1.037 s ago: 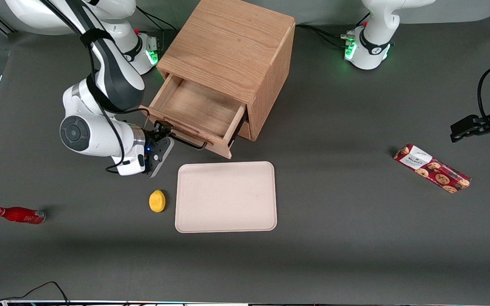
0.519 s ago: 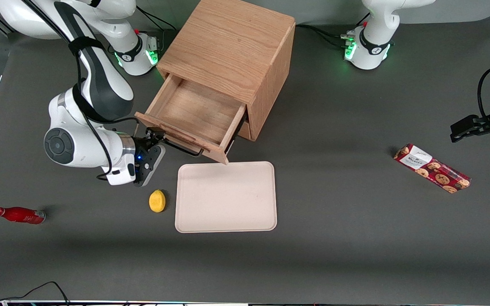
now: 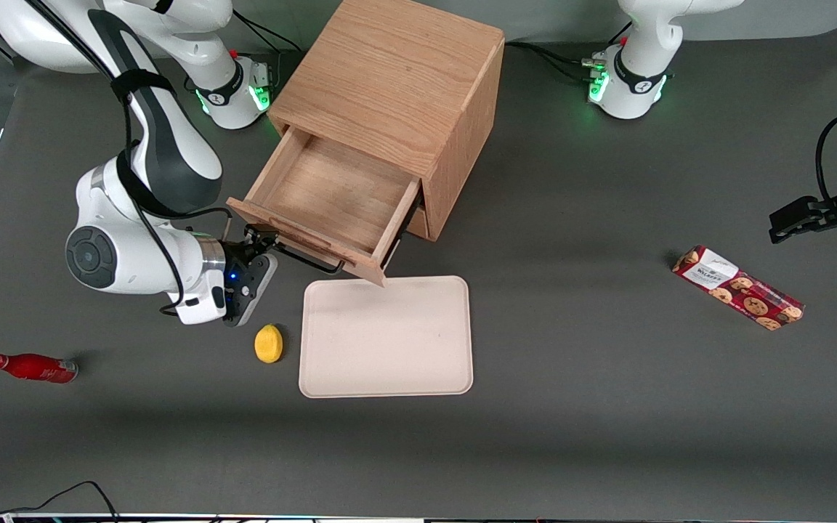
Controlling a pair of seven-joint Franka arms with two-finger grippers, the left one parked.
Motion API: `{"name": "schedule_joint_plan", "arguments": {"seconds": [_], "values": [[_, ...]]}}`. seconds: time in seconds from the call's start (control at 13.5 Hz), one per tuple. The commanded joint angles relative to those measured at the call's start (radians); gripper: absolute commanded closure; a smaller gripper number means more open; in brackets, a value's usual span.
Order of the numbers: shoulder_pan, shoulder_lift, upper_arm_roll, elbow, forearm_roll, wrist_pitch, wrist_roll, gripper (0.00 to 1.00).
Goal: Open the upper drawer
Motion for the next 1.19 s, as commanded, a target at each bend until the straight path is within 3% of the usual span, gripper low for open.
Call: {"name": "schedule_joint_plan", "arguments": {"seconds": [0.0, 1.11], "values": [[0.004, 0.04, -0.007, 0.064, -0.016, -0.027, -0.022, 0.0], [0.004, 0.1, -0.064, 0.176, -0.03, -0.099, -0.118, 0.0]]}}
